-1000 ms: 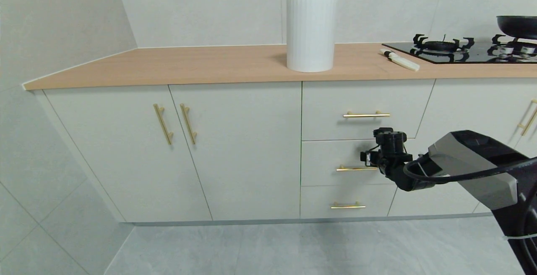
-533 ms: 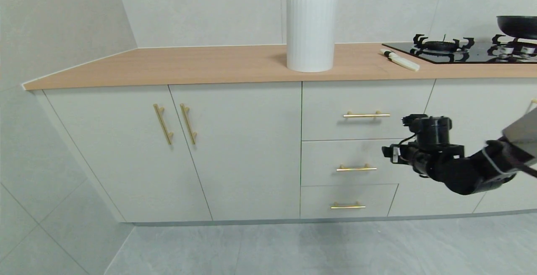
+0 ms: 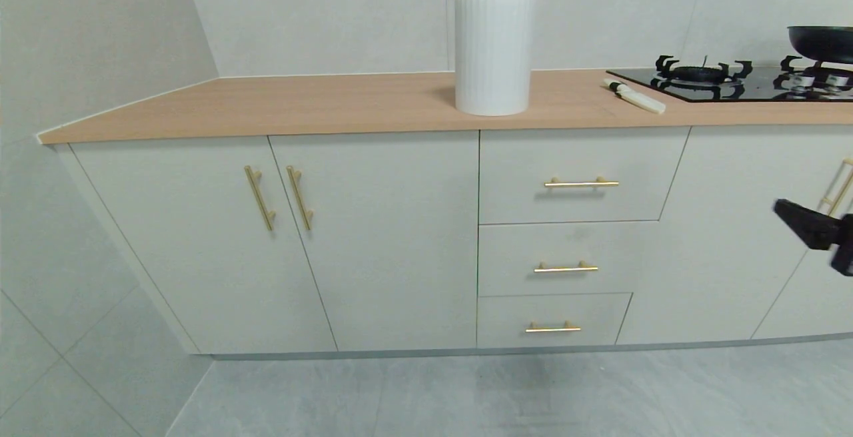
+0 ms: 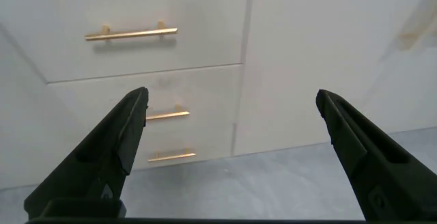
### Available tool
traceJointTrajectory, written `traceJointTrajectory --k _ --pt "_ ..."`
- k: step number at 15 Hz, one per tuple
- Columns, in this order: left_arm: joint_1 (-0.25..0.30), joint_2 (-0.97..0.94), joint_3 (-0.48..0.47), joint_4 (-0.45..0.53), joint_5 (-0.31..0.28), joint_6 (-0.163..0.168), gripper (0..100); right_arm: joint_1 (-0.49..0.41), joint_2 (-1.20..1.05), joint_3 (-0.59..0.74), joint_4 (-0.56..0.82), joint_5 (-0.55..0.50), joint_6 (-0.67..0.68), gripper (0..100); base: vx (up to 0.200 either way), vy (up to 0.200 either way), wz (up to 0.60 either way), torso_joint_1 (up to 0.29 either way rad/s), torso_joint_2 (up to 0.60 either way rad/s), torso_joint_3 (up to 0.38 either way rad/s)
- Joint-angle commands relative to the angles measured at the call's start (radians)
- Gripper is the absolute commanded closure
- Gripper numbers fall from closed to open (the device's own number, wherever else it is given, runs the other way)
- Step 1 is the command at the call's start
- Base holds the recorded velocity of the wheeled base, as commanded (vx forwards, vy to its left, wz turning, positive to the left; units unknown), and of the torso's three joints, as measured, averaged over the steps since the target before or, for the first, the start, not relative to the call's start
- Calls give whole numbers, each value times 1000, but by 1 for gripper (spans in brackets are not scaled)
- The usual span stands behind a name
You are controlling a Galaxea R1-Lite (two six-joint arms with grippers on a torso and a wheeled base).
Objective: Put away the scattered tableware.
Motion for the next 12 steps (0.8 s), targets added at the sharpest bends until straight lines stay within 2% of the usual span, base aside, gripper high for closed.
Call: traceJointTrajectory --k 1,2,5,7,12 --pt "0 0 0 0 1 0 0 -2 -557 58 349 -14 -72 0 0 0 0 0 0 0" --pt "0 0 0 0 1 0 0 -22 -660 26 469 -31 -91 0 0 0 0 0 0 0" --pt "0 0 0 0 1 0 0 -100 -835 35 573 -37 -133 0 0 0 0 0 0 0" --pt "0 0 0 -2 1 0 0 -145 -970 38 697 -26 -147 0 0 0 0 0 0 0" --pt "0 0 0 -2 1 0 0 -194 -1073 67 739 34 -149 0 0 0 0 0 0 0"
